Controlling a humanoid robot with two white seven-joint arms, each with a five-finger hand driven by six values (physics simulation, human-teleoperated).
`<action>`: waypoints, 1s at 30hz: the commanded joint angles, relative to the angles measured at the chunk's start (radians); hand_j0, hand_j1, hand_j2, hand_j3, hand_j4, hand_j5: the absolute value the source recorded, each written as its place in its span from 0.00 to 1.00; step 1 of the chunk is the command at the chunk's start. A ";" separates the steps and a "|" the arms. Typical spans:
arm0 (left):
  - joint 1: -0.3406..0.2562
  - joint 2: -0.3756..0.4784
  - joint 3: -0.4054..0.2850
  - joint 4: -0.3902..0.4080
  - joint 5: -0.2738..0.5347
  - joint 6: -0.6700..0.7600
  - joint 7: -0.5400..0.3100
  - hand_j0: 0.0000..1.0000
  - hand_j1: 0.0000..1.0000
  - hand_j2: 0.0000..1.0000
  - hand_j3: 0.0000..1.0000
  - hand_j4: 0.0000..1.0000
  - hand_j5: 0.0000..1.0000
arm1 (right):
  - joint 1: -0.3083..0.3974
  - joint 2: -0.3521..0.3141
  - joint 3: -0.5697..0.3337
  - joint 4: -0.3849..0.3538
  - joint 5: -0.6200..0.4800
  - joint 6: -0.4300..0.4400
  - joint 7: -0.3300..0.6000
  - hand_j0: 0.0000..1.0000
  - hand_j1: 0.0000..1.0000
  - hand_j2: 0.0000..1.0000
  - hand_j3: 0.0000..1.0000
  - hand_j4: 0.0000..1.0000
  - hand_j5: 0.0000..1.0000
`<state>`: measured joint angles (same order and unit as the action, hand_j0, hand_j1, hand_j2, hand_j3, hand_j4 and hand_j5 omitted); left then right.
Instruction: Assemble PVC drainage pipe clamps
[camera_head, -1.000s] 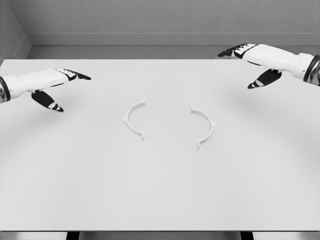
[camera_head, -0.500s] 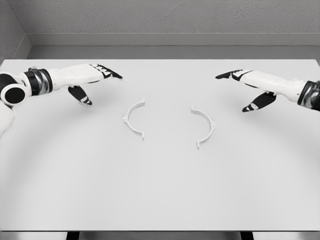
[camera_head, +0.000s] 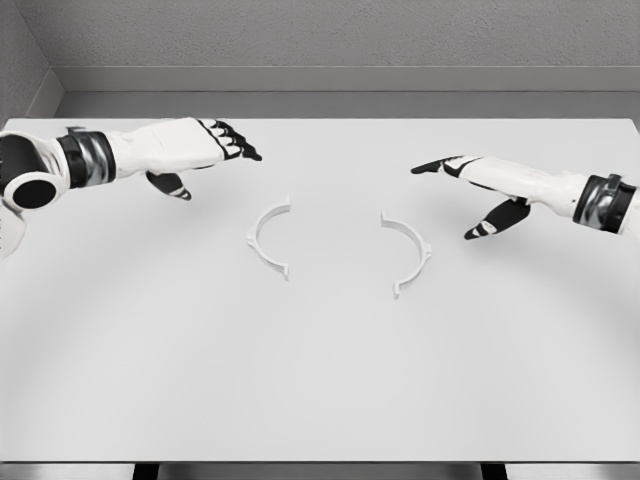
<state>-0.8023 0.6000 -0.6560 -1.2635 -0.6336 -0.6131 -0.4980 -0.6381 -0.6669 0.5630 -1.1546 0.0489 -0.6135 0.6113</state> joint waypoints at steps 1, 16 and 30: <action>0.002 0.009 -0.025 -0.030 -0.072 0.002 0.039 0.99 0.99 0.99 0.99 0.99 0.99 | 0.000 0.007 0.006 -0.001 -0.009 0.003 0.000 1.00 1.00 1.00 1.00 1.00 1.00; 0.015 0.040 -0.113 -0.025 -0.245 0.002 0.404 1.00 1.00 1.00 1.00 1.00 1.00 | 0.002 0.055 0.012 0.033 -0.009 0.003 0.000 1.00 1.00 1.00 1.00 1.00 1.00; 0.049 -0.020 -0.154 0.039 -0.221 0.002 0.400 1.00 1.00 1.00 1.00 1.00 1.00 | -0.005 0.090 0.014 0.078 -0.008 0.003 0.000 1.00 1.00 1.00 1.00 1.00 1.00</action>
<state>-0.7532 0.5851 -0.8002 -1.2250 -0.8605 -0.6113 -0.0984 -0.6427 -0.5802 0.5773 -1.0784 0.0486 -0.6134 0.6112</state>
